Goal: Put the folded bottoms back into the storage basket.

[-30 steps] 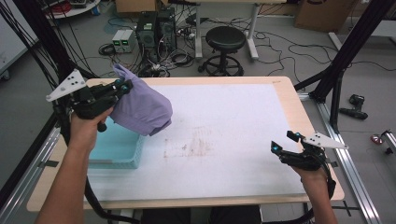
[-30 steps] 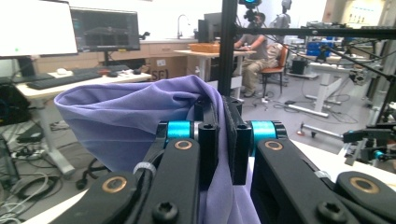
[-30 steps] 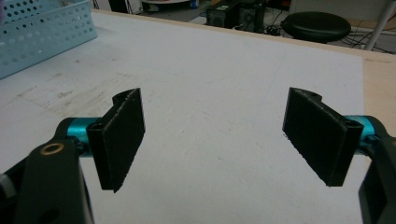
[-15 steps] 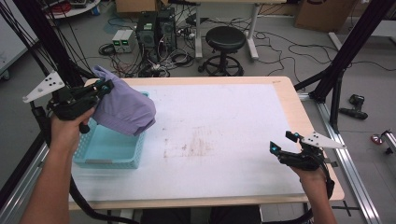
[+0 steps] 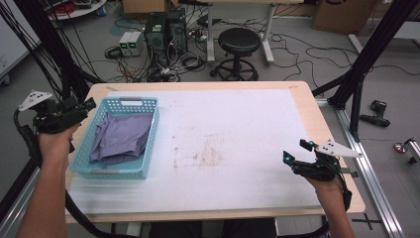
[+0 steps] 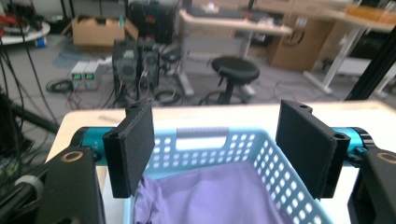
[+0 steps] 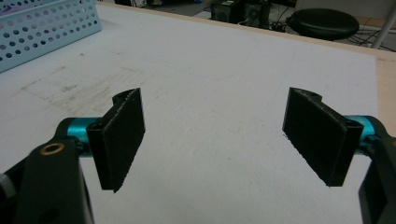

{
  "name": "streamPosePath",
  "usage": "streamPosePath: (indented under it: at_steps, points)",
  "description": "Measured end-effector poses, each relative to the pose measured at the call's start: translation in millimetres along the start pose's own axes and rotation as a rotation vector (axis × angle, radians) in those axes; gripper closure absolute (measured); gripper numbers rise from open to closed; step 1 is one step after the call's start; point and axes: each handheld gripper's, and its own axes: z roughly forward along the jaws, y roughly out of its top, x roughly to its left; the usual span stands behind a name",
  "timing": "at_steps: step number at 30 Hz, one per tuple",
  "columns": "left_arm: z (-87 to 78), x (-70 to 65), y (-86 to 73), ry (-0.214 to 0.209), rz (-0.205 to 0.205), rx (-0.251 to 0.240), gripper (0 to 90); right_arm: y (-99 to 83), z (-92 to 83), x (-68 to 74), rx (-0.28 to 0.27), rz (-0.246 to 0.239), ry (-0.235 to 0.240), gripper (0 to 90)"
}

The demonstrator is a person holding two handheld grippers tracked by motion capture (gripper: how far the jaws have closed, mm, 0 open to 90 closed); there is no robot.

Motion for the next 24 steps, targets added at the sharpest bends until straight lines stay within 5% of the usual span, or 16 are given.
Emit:
streamPosePath:
  at_steps: [5, 10, 24]
  points:
    - [-4.1, -8.8, 1.4, -0.053, 0.014, -0.057, 28.1, 0.8, 0.6, 1.6, 0.004, -0.006, 0.002, 20.9]
    - [-0.5, -32.4, -7.2, -0.157, 0.031, -0.116, 18.7, 1.1, 1.6, 0.7, 0.004, -0.009, 0.001, 20.9]
    - [15.6, -93.2, -20.5, -0.300, 0.080, -0.157, 18.5, 2.8, 2.4, 0.9, 0.005, -0.015, 0.004, 20.8]
